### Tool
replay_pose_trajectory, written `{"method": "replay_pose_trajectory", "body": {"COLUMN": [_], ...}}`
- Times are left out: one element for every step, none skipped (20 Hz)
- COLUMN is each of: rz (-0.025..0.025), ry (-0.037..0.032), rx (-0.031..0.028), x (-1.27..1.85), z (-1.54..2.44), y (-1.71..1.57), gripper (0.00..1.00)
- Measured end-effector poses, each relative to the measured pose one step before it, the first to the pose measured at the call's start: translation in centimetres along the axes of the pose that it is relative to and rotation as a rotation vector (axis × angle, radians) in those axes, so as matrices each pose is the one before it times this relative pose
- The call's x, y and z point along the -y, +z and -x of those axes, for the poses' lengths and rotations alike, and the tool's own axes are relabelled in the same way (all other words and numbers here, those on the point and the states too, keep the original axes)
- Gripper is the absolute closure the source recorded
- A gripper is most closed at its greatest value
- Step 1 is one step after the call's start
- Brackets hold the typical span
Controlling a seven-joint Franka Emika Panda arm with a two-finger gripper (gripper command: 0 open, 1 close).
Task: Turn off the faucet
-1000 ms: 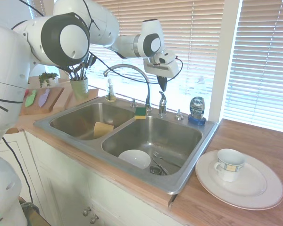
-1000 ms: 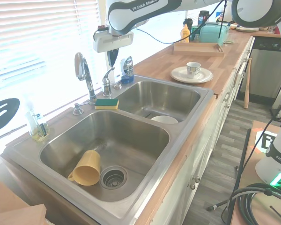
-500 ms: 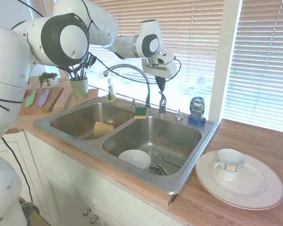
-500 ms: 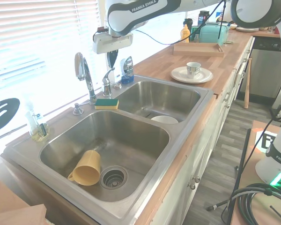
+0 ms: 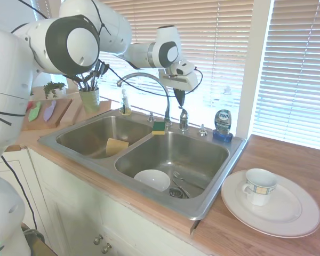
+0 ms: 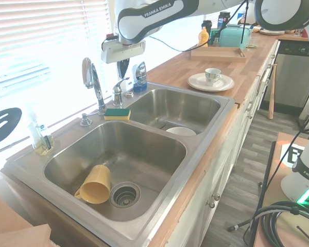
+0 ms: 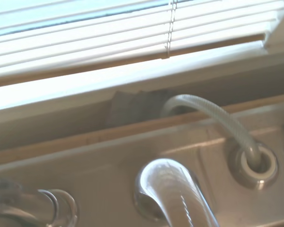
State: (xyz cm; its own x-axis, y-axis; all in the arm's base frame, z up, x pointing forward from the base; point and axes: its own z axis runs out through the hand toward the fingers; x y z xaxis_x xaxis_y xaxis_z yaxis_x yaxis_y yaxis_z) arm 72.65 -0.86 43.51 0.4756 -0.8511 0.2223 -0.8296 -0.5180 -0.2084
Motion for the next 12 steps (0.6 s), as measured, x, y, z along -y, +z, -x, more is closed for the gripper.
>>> {"method": "replay_pose_trajectory", "body": {"rz": [-0.00203,-0.00227,-0.00148,-0.00138,-0.00228,-0.00103,0.00076,0.00068,0.00111,0.00201,0.00565,0.00779], "ry": [0.00066,0.00034,0.00003,0.00005,0.00001,0.00009,0.00011,0.00020,0.00041,0.00061,0.00055,-0.00002], "rx": [-0.00138,-0.00117,-0.00031,-0.00018,-0.00073,-0.00004,0.00078,0.00029,0.00015,0.00033,0.00281,0.00452], "x": [-0.184,-0.147,-0.146,-0.164,-0.145,-0.163,-0.144,-0.149,-0.157,-0.148,-0.165,-0.235], "z": [0.035,0.047,0.078,0.087,0.078,0.082,0.068,0.048,0.024,0.002,0.035,0.118], "y": [0.119,0.066,0.030,0.003,0.015,0.003,0.017,-0.038,-0.071,-0.023,0.042,0.107], "gripper": [1.00,1.00,1.00,1.00,1.00,1.00,1.00,1.00,1.00,1.00,1.00,1.00]}}
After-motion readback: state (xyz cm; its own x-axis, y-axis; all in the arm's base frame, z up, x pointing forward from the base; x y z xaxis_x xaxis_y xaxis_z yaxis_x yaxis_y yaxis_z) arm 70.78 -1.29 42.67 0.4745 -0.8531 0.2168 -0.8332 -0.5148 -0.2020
